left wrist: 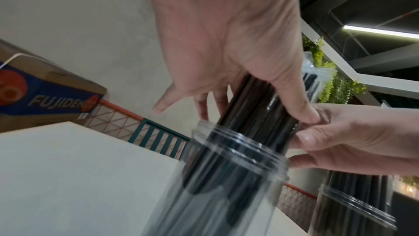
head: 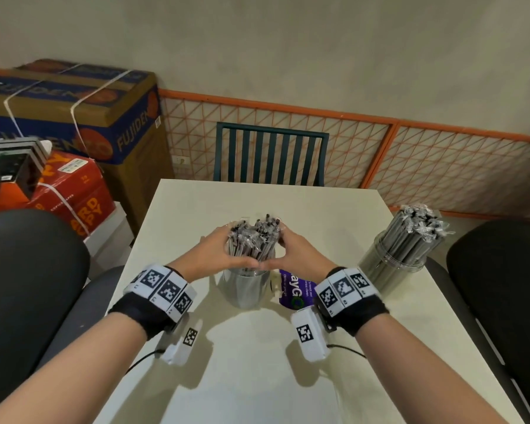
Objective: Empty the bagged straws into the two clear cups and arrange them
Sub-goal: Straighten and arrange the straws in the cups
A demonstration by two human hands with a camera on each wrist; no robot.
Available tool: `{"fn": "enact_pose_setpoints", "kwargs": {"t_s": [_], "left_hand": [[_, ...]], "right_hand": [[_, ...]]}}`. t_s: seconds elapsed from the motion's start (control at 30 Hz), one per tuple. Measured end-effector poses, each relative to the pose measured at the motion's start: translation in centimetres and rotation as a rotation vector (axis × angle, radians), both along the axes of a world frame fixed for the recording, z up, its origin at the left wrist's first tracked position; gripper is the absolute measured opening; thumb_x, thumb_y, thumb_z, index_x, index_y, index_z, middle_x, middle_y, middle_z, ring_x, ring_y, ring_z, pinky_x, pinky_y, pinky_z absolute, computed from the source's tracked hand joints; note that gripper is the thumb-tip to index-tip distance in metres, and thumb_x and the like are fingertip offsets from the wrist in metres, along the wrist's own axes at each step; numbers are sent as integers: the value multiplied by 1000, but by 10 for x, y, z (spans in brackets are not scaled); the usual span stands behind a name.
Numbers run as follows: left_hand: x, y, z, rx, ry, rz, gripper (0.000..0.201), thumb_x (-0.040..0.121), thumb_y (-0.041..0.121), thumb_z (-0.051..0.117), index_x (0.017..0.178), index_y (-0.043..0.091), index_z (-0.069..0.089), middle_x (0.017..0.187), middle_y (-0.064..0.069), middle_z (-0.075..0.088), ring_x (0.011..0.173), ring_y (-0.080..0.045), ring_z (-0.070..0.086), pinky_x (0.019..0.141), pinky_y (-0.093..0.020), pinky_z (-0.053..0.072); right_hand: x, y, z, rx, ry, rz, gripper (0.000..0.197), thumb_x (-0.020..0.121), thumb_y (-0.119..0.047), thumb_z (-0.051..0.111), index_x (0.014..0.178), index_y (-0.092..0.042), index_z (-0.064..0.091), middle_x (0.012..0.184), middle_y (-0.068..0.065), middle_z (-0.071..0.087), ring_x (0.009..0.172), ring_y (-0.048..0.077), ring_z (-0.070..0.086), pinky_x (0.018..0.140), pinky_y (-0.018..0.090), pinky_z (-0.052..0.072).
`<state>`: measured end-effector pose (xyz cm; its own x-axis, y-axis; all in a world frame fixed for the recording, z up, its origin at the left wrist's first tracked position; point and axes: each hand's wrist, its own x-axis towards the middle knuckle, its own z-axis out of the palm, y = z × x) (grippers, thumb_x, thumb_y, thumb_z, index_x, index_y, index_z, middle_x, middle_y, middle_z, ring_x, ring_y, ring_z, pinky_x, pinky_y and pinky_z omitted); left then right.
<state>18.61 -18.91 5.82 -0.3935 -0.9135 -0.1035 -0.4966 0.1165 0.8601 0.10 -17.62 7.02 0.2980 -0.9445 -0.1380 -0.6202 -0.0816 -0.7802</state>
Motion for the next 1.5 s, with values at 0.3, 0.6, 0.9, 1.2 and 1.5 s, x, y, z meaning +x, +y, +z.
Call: {"fn": "enact_pose_setpoints", "kwargs": {"t_s": [0.3,0.6,0.9,1.2,1.5], "left_hand": [[-2,-1,11,-44,-44,1,48,87,22,62,132,19,47,128,-1,58,117,-14,51,106,-31,36],[18,-8,18,64,-397,-173,83,75,35,74,143,21,27,150,-3,32,136,-21,30,114,-40,23],[-17,15,-12,-45,21,198,90,73,43,73,145,23,23,146,-1,39,136,-19,32,113,-38,19],[1,-1,37,4,-241,-144,66,84,15,65,141,19,34,131,4,50,111,-8,42,96,-21,29],[-6,9,7,32,-14,-80,88,72,19,78,143,24,26,122,16,43,112,1,41,87,0,31]], "right_hand": [[20,6,-2,-97,-11,-171,53,87,-10,61,135,-13,39,127,8,59,119,22,55,90,22,39],[-1,-3,3,67,227,119,86,77,-14,74,146,-17,22,143,5,45,129,22,45,99,26,34],[10,8,-13,-49,26,-57,57,87,-16,63,137,-13,36,134,8,55,123,23,52,95,25,40],[-9,-10,16,30,339,173,62,87,-20,63,141,-14,34,144,7,45,131,24,42,105,31,31],[2,9,-3,-4,46,46,84,74,-20,77,142,-14,29,140,5,48,125,15,45,102,24,34]]}}
